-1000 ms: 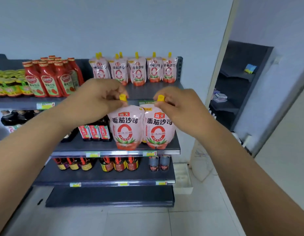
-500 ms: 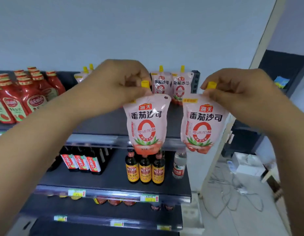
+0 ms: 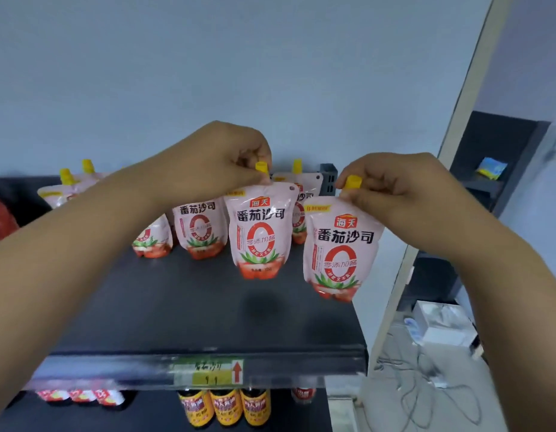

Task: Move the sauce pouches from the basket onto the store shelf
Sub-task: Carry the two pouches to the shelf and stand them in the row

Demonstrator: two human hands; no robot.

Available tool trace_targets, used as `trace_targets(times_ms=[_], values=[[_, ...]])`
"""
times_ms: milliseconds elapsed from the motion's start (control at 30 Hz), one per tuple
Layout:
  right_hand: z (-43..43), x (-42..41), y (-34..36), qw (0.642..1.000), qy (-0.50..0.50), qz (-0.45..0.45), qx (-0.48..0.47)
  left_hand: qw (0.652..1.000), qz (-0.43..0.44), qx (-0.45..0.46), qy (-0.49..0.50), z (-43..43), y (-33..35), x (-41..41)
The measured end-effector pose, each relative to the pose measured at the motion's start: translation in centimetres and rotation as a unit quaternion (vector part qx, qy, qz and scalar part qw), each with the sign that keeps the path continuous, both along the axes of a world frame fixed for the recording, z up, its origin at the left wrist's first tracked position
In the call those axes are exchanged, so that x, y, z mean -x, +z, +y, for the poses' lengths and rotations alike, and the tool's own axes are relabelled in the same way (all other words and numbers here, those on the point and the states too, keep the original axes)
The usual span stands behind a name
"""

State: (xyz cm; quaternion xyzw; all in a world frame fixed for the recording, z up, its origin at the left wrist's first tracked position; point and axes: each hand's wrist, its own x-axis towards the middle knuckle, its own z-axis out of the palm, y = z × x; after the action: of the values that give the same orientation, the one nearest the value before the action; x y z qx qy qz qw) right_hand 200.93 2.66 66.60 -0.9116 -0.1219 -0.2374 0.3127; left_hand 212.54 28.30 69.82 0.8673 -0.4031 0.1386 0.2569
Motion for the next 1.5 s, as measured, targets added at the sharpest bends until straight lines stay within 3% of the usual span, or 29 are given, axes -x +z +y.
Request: trace_targets(times_ms=[633, 1000, 1500], values=[[-0.2, -5.2, 0.8, 0.999, -0.012, 0.027, 0.039, 0.989, 0.005, -0.151, 0.006, -0.8, -0.9, -9.3], [1.3, -8.9, 0.0, 0.993, 0.017, 0.042, 0.109, 0.991, -0.008, -0.13, 0.025, 0.4, -1.5, -10.0], [1.6, -11.0, 0.6, 0.998, 0.003, 0.054, 0.038, 0.998, 0.032, -0.033, 0.03, 1.0, -1.4, -8.8]])
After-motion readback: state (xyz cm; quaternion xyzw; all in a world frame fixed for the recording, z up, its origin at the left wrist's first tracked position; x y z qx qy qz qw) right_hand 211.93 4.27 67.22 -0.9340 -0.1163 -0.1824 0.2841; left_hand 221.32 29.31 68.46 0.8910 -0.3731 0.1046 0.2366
